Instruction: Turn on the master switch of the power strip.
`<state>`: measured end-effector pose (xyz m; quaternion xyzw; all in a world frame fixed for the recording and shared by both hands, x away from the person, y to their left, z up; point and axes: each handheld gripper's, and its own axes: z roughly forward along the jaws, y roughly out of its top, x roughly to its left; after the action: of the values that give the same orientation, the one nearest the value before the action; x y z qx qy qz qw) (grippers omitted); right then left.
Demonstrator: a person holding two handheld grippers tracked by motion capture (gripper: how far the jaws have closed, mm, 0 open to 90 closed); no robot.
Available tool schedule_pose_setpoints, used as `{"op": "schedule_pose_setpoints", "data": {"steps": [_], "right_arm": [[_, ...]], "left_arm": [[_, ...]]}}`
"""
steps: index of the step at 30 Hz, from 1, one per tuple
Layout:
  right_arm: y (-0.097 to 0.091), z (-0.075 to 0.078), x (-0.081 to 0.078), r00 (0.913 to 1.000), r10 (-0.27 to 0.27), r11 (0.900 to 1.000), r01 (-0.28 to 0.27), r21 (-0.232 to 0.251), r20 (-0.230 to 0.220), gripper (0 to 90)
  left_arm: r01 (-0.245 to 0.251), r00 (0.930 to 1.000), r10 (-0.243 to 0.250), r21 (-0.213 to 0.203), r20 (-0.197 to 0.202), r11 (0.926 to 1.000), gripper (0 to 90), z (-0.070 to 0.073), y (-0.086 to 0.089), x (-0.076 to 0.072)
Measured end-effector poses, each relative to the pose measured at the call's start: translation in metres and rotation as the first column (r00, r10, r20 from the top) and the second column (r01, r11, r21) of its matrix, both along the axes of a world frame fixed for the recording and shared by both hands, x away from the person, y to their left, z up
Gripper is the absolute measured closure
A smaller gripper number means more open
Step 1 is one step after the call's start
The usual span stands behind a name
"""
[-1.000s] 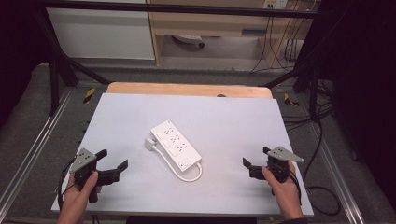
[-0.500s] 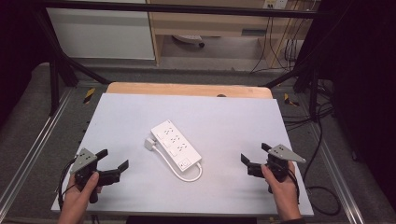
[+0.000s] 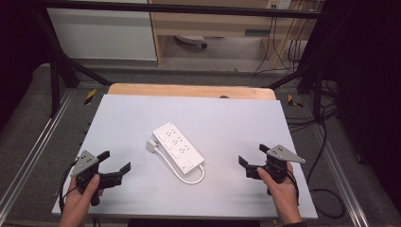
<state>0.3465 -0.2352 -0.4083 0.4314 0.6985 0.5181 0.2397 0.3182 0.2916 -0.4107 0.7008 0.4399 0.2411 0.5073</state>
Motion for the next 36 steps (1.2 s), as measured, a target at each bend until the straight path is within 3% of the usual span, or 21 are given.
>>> {"op": "schedule_pose_setpoints", "data": {"steps": [14,15,17,18,25,36], "right_arm": [[0.026,0.016,0.006,0.9984,0.055,0.9985,-0.055,0.004,0.013,4.8],[0.031,0.019,0.007,0.9977,0.067,0.9977,-0.067,0.0,0.009,10.2],[0.032,0.02,0.008,0.9972,0.074,0.9972,-0.074,-0.004,0.01,12.4],[0.037,0.021,0.009,0.9963,0.085,0.9964,-0.085,-0.001,0.017,20.6],[0.055,0.024,0.016,0.9941,0.104,0.9946,-0.104,0.001,0.033,48.4],[0.086,0.023,0.026,0.9814,0.19,0.9817,-0.19,-0.017,0.026,79.2]], "left_arm": [[-0.005,1.0,0.005,0.006,-0.006,1.0,5.5,0.0,0.001,0.0],[-0.005,1.0,0.005,0.009,-0.007,1.0,5.5,-0.001,0.001,0.0],[-0.004,1.0,0.004,0.007,-0.006,1.0,5.5,-0.001,0.0,0.0],[0.0,1.0,0.0,0.014,-0.007,0.9999,5.5,0.0,0.001,0.0],[0.0,1.0,0.0,0.014,-0.005,0.9999,5.5,-0.001,0.001,0.0],[0.001,1.0,-0.001,0.026,-0.004,0.9997,5.5,-0.001,0.0,0.0]]}}
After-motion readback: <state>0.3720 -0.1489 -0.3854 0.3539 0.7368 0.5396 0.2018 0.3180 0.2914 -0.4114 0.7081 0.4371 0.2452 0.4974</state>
